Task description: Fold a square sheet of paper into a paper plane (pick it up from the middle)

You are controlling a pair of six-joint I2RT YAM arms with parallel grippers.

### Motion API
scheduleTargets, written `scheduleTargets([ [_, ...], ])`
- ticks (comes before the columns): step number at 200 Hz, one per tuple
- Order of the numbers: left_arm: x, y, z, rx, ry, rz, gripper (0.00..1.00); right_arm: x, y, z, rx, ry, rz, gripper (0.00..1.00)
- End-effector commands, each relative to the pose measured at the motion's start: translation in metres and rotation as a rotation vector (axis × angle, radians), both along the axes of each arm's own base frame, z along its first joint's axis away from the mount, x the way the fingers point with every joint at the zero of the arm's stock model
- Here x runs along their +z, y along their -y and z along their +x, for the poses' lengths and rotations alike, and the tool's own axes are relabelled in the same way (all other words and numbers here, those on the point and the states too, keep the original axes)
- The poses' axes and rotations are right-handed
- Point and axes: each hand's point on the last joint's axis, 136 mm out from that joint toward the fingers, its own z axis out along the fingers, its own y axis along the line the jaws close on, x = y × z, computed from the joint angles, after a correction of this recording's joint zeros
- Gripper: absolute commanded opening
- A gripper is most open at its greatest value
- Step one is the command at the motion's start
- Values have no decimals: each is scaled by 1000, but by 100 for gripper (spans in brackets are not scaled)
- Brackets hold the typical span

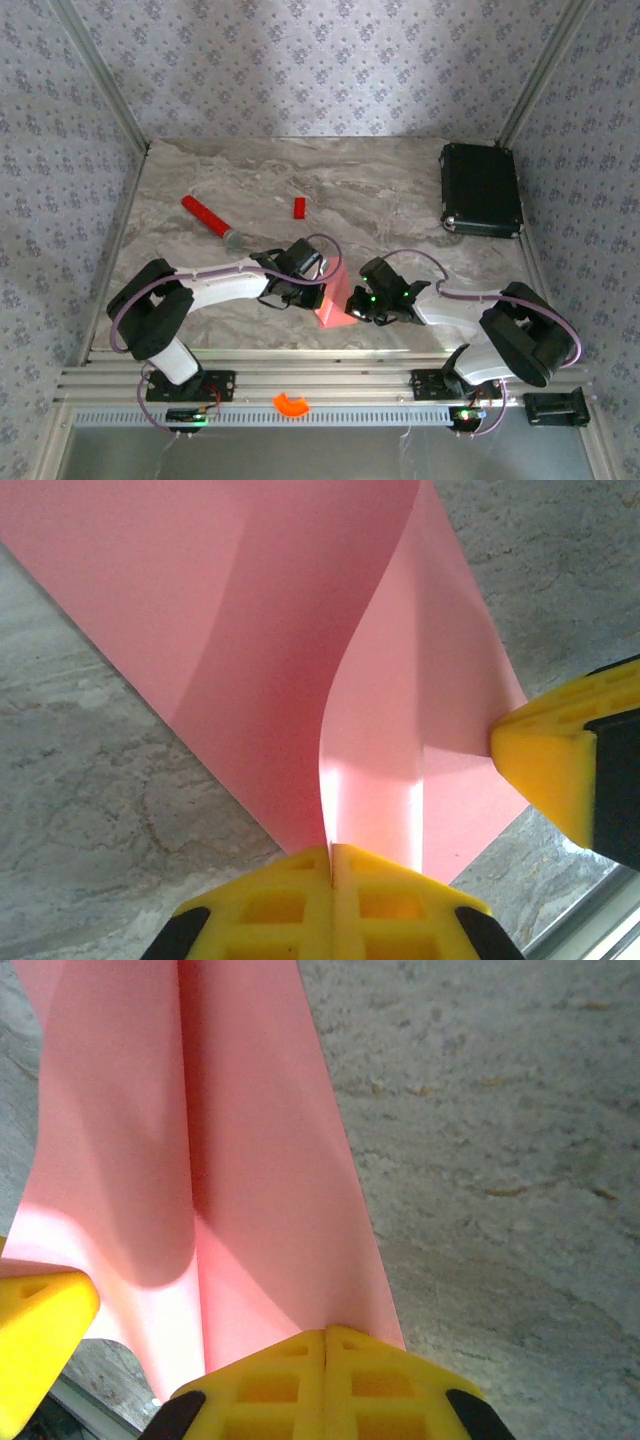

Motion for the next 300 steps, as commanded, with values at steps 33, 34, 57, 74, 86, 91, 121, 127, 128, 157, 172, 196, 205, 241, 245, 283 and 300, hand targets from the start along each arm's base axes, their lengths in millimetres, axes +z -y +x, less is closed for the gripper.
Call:
scheduleTargets([
  [33, 6, -8, 1, 14, 12, 8, 3, -16, 17, -9, -11, -39, -87, 0],
  [34, 6, -8, 0, 13, 12, 8, 3, -17, 17, -9, -12, -40, -88, 0],
  [57, 4, -8, 0, 17, 8, 7, 3, -15, 16, -9, -11, -35, -82, 0],
  [74, 3, -10, -2, 16, 5, 10, 3, -13, 15, -8, -13, -30, -75, 0],
  [86, 2, -10, -2, 17, 4, 14, 3, -11, 15, -7, -16, -24, -69, 0],
  [91, 2, -10, -2, 17, 6, 13, 3, -10, 14, -6, -15, -22, -66, 0],
  [121, 4, -8, -1, 16, 7, 5, 3, -4, 11, -3, -17, 1, -41, 0],
  [127, 5, -7, 0, 14, 8, 1, 3, -1, 10, -2, -18, 10, -28, 0],
  [128, 5, -7, 0, 15, 8, 0, 3, 0, 9, -2, -18, 13, -25, 0],
  [157, 4, -5, 0, 11, 4, -3, 3, 10, 8, 3, -26, 48, 1, 2],
  [172, 4, -5, 0, 14, 3, -7, 3, 11, 10, 3, -31, 45, -5, 4],
  [196, 3, -5, -1, 12, 1, -7, 3, 11, 13, 3, -43, 42, -6, 9],
  [205, 4, -5, -1, 13, 0, -8, 3, 10, 15, 3, -51, 41, -8, 11],
  [241, 5, -2, -1, 12, -4, -20, 3, 10, 20, 4, -80, 44, -4, 15],
  [245, 5, -2, -1, 12, -4, -20, 3, 11, 21, 4, -83, 45, -3, 16],
  [283, 4, -2, -1, 10, -7, -18, 3, 11, 27, 4, -102, 49, -1, 18],
  [300, 3, -2, -1, 12, -9, -17, 3, 11, 27, 3, -101, 46, 4, 19],
])
